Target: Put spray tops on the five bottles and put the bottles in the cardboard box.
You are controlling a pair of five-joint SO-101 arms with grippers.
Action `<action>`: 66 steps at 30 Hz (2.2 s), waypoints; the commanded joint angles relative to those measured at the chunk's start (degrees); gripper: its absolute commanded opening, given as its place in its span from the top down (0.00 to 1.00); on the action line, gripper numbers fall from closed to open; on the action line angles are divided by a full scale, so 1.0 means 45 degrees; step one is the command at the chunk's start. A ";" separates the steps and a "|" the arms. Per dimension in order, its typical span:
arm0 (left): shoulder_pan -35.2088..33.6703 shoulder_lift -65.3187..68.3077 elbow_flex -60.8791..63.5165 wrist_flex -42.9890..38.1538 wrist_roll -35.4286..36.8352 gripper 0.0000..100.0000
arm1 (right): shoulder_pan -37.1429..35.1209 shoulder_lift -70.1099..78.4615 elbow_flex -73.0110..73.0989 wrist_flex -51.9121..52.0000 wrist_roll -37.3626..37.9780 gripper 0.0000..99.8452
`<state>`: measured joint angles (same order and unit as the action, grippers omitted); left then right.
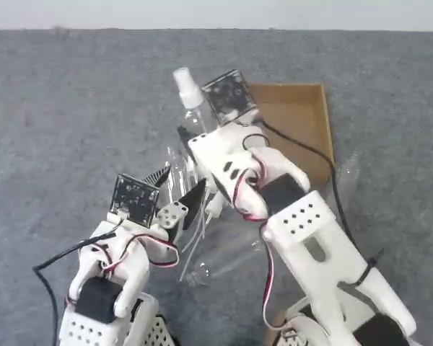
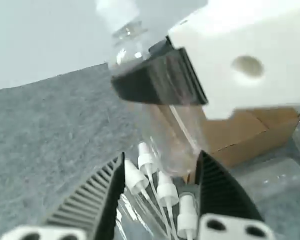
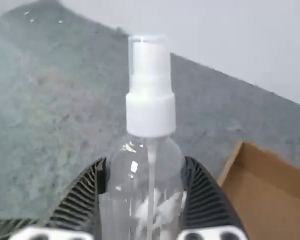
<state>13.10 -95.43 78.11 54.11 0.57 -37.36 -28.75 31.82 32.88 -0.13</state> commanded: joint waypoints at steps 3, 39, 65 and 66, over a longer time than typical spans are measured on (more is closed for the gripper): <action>0.0020 0.0860 -0.0049 -0.0821 -0.0234 0.79 | -0.0967 -0.1573 -0.1289 0.2276 -0.0059 0.99; -0.0020 0.0899 0.0303 -0.0821 -0.0234 0.99 | 0.4132 0.2374 -0.1641 -0.3468 -0.0039 0.99; -0.0020 0.0899 0.0361 -0.0821 -0.0234 0.99 | 0.4698 1.0813 -0.7209 -0.4249 -0.0156 0.99; -0.0020 0.0899 0.0361 -0.0821 -0.0234 0.99 | 0.4698 1.0930 -0.7209 -0.4249 -0.0156 0.99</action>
<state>13.27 -92.09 80.04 51.91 -0.22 -17.41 20.66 3.69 15.38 -0.04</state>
